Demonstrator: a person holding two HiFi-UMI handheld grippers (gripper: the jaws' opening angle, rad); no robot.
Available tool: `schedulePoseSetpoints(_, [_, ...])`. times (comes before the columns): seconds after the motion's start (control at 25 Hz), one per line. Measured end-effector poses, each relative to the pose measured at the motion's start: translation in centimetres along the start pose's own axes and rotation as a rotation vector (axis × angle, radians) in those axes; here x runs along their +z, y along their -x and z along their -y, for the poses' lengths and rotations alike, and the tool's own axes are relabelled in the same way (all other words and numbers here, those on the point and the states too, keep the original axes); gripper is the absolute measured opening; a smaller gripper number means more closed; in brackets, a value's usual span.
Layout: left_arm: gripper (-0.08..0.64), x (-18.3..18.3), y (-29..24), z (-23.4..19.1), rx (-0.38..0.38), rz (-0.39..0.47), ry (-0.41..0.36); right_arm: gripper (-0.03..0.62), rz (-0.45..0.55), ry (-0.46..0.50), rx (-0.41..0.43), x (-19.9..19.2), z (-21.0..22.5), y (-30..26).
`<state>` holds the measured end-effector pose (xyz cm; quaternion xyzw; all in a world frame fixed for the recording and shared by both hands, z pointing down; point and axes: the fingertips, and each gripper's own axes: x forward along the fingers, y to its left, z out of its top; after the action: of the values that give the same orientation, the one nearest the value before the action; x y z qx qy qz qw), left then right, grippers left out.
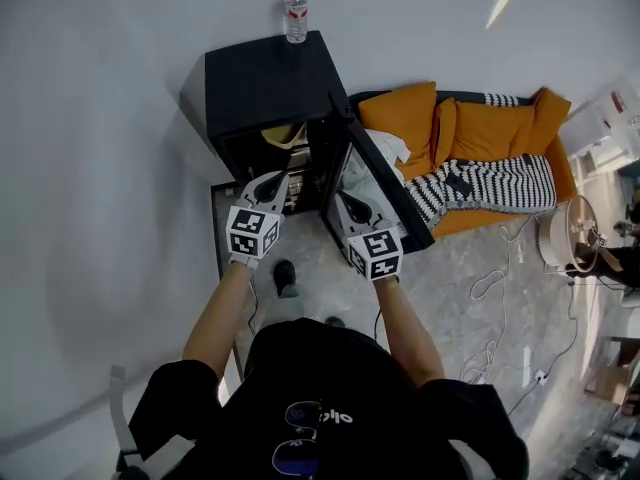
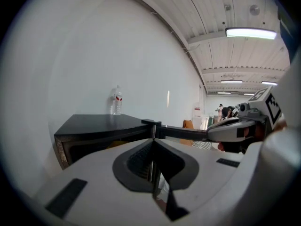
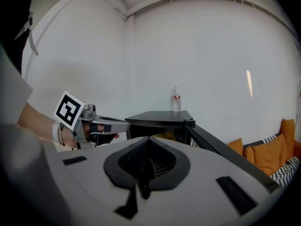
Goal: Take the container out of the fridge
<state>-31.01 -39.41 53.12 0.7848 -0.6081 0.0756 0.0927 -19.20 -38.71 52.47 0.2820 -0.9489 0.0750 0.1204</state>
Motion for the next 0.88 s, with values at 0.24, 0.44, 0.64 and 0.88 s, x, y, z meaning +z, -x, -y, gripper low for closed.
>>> schedulePoseSetpoints(0.24, [0.008,-1.5,-4.5,-2.6,-0.036,-0.038,-0.003,0.006,-0.034,-0.032,-0.022,-0.5,0.5,-5.2])
schedulePoseSetpoints(0.44, [0.008,-3.0,-6.7,-4.7,-0.043,-0.061,0.005,0.006,-0.056,-0.059,-0.045,-1.2,1.2,-8.3])
schedulePoseSetpoints(0.64, [0.008,-4.6,-9.1,-6.8,-0.035,-0.097,-0.004,0.006,-0.088,-0.086,-0.074,-2.0,2.2,-10.4])
schedulePoseSetpoints(0.88, [0.008,-7.4,-12.5,-8.8,-0.027,-0.148,-0.032,0.006,-0.108,-0.111,-0.124,-3.2,3.4,-12.3])
